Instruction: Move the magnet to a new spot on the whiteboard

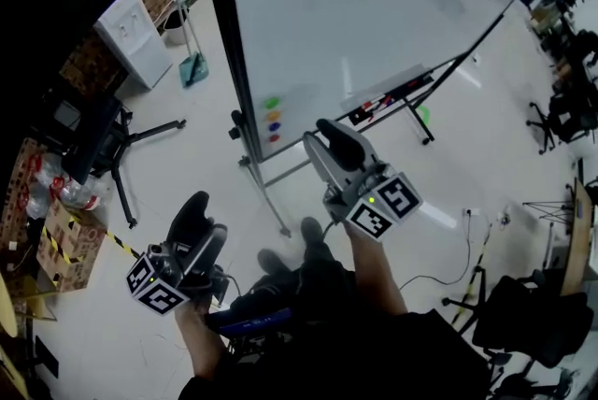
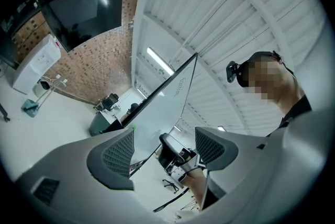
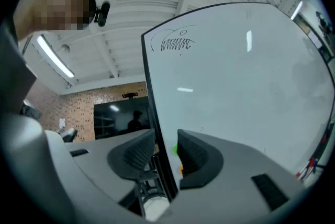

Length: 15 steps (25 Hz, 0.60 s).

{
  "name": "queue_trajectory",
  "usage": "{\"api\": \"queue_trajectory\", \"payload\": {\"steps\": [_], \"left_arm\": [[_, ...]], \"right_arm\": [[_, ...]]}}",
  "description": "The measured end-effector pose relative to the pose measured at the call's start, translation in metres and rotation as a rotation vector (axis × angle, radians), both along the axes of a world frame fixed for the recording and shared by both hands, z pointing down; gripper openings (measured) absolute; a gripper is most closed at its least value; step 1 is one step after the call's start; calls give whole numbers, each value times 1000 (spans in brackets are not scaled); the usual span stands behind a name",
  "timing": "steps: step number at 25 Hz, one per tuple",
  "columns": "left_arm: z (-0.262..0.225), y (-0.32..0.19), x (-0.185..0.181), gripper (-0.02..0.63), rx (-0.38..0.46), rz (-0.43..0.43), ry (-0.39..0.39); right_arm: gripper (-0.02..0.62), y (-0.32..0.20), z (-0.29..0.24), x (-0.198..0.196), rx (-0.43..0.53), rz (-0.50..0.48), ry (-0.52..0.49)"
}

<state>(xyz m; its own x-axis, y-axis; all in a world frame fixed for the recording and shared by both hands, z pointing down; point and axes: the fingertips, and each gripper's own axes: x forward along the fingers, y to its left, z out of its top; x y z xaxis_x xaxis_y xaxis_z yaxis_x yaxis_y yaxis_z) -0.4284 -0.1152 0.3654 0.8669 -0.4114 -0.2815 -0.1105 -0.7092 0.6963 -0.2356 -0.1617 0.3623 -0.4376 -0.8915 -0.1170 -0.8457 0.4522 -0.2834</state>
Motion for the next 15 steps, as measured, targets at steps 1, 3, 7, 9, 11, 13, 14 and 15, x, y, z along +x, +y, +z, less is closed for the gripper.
{"api": "queue_trajectory", "payload": {"steps": [1, 3, 7, 9, 11, 13, 14, 15], "left_arm": [[2, 1, 1, 359, -3, 11, 5], [5, 2, 2, 359, -10, 32, 18], [11, 7, 3, 359, -16, 48, 42], [9, 9, 4, 359, -13, 44, 48], [5, 12, 7, 359, -5, 34, 48], [0, 16, 12, 359, 4, 16, 43], [-3, 17, 15, 359, 10, 7, 39], [-5, 19, 19, 359, 17, -3, 34]], "right_arm": [[164, 8, -4, 2, 3, -14, -41], [164, 21, -9, 4, 5, -32, -104], [164, 40, -13, 6, -2, -50, -147], [164, 45, -17, 6, 1, -69, -165], [164, 47, -24, 6, 13, -98, -177], [164, 49, -32, 7, 26, -130, -180], [164, 49, -35, 8, 34, -146, -181], [164, 50, -39, 10, 42, -161, -183]]}}
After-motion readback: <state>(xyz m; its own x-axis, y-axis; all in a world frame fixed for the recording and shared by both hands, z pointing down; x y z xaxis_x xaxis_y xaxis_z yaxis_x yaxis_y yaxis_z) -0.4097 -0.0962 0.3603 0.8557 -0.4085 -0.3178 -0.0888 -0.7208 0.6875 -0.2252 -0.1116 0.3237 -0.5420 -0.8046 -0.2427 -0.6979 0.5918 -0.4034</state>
